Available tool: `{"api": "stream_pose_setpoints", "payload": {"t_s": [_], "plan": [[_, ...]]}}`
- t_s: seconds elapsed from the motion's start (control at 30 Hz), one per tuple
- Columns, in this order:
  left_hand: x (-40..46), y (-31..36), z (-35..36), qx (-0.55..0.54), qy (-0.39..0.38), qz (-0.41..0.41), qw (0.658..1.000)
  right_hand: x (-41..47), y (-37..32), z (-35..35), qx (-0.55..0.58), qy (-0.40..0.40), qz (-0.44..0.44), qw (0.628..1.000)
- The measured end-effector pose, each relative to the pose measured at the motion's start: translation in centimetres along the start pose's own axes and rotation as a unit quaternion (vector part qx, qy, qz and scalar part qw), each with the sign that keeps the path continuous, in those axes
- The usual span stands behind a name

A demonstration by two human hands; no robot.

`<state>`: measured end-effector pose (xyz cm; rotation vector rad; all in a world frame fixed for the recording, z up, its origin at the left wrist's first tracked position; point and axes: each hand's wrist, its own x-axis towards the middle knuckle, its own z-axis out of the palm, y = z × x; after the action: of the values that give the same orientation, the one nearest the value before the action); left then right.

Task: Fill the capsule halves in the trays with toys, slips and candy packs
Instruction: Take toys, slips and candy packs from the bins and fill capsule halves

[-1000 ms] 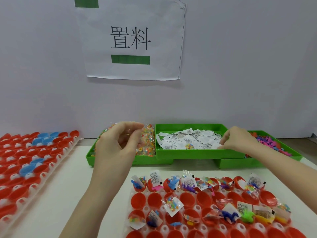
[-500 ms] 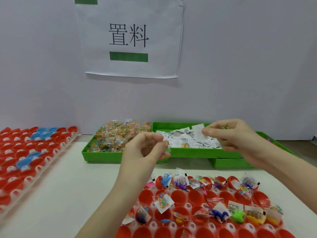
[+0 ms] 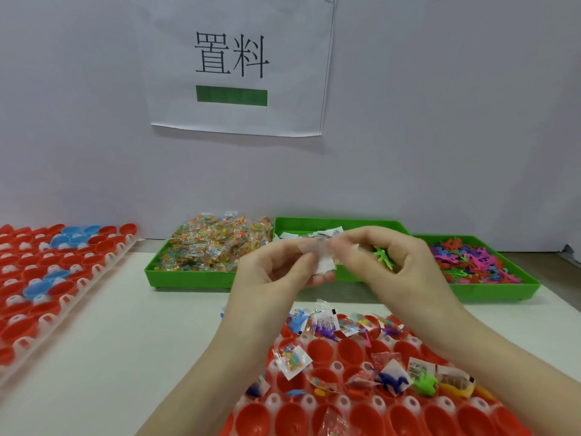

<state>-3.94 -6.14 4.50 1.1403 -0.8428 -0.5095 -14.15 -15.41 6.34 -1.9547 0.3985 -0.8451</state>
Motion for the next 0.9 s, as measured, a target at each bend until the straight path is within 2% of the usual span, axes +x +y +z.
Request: {"api": "stream_pose_setpoints", "payload": {"t_s": [0.07,0.1,0.23,0.33,0.4,0.6,0.77,0.9], "plan": [[-0.2,0.3,0.1,0.0,0.003,-0.008,1.0,0.0,-0.4,-0.5,0.111,-0.036,0.067,0.991],[-0.4,0.4,0.3,0.002,-0.003,-0.01,1.0,-0.1,-0.3,-0.9,0.124,-0.04,0.08,0.988],[-1.4,0.7,1.4,0.005,-0.064,-0.011,0.998,-2.3,-0.9,-2.2,0.032,-0.014,-0.01,0.999],[-2.2,1.6,2.1,-0.023,-0.101,-0.019,0.994,-4.3,-2.2,-3.1,0.089,0.057,-0.025,0.994],[-2.7,2.1,2.4,-0.004,-0.118,0.01,0.993,-5.1,-2.9,-3.5,0.086,0.085,-0.03,0.992],[-4.5,3.1,3.4,0.03,-0.177,0.044,0.983,-7.5,-4.6,-4.6,0.072,0.055,-0.053,0.994],[-5.7,3.8,3.8,0.026,-0.201,0.048,0.978,-8.2,-5.2,-5.4,-0.066,0.038,-0.098,0.992],[-5.9,4.2,4.2,-0.002,-0.216,0.025,0.976,-8.3,-5.6,-5.9,-0.077,0.038,-0.106,0.991]]}}
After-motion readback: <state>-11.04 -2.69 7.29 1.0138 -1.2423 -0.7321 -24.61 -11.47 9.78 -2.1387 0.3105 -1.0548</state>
